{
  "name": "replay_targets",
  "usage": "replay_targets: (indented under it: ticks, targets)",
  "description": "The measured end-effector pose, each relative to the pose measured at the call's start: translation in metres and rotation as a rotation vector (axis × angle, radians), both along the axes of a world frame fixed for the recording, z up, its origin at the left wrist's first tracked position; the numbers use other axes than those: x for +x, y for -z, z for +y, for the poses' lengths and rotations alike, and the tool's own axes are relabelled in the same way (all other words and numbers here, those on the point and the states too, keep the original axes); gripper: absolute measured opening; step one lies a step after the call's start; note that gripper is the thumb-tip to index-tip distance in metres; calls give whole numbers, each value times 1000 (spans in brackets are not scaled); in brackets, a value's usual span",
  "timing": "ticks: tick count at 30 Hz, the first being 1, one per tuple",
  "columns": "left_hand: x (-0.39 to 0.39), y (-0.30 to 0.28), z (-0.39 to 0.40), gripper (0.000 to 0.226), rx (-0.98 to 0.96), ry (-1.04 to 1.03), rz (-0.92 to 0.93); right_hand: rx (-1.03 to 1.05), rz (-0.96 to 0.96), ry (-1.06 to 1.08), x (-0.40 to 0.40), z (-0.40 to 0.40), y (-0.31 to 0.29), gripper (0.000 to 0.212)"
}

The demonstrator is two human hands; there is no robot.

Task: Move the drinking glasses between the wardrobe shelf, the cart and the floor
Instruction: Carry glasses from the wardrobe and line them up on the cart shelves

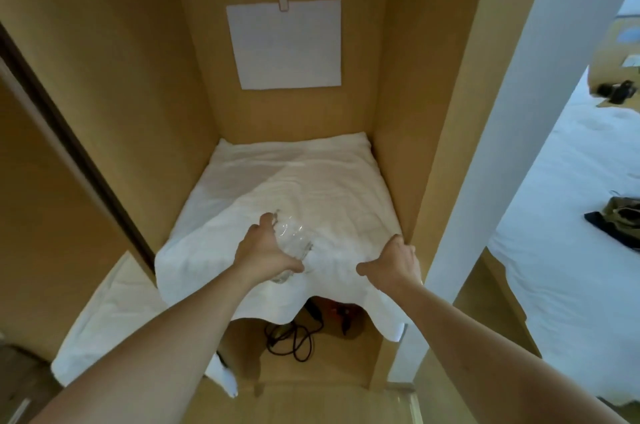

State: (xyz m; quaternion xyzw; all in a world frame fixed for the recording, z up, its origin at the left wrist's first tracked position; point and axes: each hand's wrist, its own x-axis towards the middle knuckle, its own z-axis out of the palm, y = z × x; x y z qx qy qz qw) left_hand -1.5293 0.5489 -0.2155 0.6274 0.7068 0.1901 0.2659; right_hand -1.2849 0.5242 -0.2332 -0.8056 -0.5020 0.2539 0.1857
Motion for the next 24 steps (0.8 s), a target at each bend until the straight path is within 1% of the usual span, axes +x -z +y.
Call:
replay_targets:
  ticks: [2, 4, 5, 8, 12, 17, 20, 23, 24]
  targets:
    - [4, 1, -24, 129, 114, -13, -85, 61, 63, -26, 3, -13, 3, 83]
    - [14, -2, -47, 125, 227, -28, -168, 167, 137, -51, 7, -30, 3, 97]
    - [23, -6, -59, 124, 268, -29, -207, 223, 180, -60, 11, -39, 1, 101]
    - [49, -17, -89, 113, 368, 5, -304, 363, 277, -72, 25, -65, -6, 102]
    - [92, -34, -114, 113, 415, 56, -404, 509, 334, -34, 59, -102, -15, 100]
    - [172, -52, -128, 104, 457, 194, -499, 629, 318, 93, 132, -142, -28, 101]
    - [237, -62, -134, 102, 442, 298, -562, 684, 255, 208, 190, -169, -35, 102]
    - [300, -64, -147, 109, 427, 405, -641, 744, 229, 352, 245, -200, -39, 99]
    - [318, -64, -153, 107, 419, 433, -639, 762, 229, 399, 260, -211, -39, 98]
